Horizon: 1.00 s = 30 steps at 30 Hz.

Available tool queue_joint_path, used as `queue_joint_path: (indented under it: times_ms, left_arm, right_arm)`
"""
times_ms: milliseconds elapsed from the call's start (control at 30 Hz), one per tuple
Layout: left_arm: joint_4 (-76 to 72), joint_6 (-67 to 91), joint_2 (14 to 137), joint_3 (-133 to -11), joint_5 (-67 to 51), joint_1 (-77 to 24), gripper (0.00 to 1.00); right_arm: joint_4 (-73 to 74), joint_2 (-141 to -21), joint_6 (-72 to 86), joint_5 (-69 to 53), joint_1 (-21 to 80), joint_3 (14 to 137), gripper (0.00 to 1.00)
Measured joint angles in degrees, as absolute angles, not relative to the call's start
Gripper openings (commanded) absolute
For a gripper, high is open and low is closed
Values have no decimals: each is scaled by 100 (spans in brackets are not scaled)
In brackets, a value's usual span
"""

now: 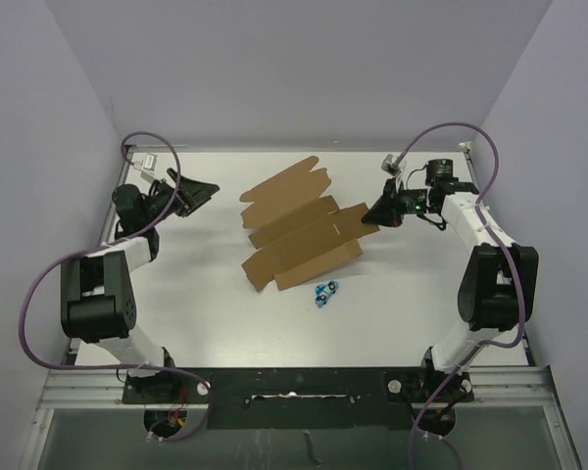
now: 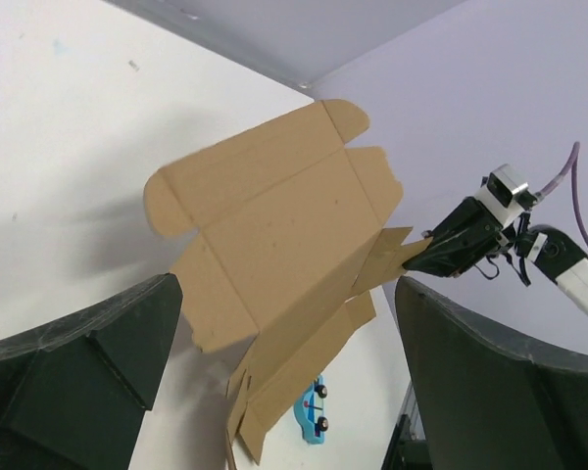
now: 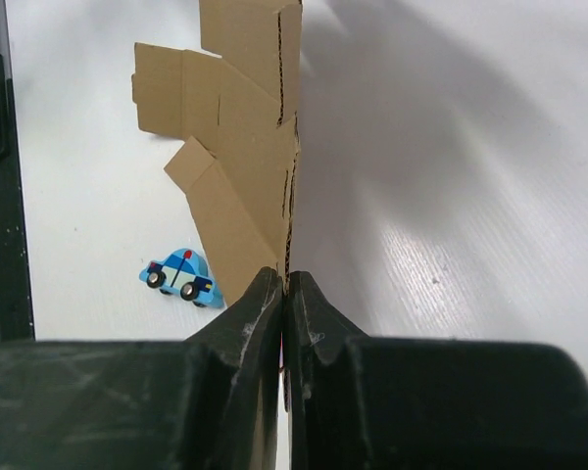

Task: Fold the paper box

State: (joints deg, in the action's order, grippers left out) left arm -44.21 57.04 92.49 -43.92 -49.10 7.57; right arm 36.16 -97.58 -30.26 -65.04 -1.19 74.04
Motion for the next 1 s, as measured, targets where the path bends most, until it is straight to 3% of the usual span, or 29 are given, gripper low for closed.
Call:
queue_joint_path:
  times_ms: [300, 467, 633, 1000]
  left_arm:
    - [-4329, 5260, 10398, -5771, -5767, 757, 93]
    - [-4189, 5155, 10634, -5804, -6090, 729, 91]
    - [-4639, 5448, 10766, -5804, -6449, 639, 83]
    - [-4217, 5146, 10936, -5804, -6549, 692, 85]
  right_arm:
    - [4169, -9686, -3726, -6316, 244, 7979, 0]
    - [4338, -9684, -3927, -6250, 349, 8060, 0]
    - [4506, -9684, -4080, -6200, 392, 8117, 0]
    - [4720, -9474, -4353, -6200, 419, 8165, 0]
